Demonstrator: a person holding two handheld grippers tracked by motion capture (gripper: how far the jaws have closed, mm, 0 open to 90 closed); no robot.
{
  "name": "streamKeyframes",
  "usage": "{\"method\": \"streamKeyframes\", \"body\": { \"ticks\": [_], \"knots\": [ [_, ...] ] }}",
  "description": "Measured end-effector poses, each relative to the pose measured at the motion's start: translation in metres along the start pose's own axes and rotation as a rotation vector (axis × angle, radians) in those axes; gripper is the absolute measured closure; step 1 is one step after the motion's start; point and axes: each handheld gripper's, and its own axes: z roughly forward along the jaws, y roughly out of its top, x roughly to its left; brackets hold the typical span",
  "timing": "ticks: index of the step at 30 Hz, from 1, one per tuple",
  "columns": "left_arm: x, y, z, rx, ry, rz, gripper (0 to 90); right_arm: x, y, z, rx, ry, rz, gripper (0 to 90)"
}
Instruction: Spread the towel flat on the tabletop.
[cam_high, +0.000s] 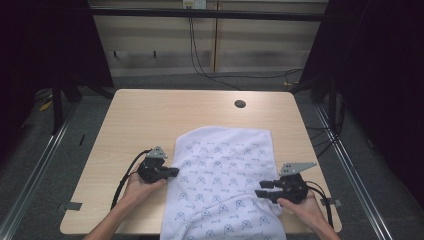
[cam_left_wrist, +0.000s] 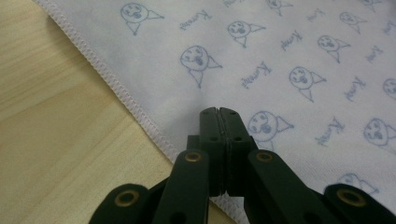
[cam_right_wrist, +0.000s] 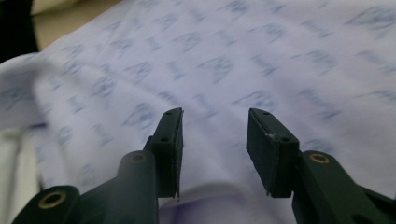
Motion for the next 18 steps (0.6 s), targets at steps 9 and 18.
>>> {"method": "streamKeyframes", "body": {
  "ticks": [9,18],
  "knots": [
    [0.001,-0.001,-0.001,-0.006,-0.003,-0.010,88.6,0.037,-0.029,-0.028,0.034,0.008,-0.059,90.0],
    [0.003,0.000,0.000,-0.003,-0.007,-0.011,87.9,0.030,-0.019,-0.019,-0.024,-0.049,-0.045,53.4]
  ]
}}
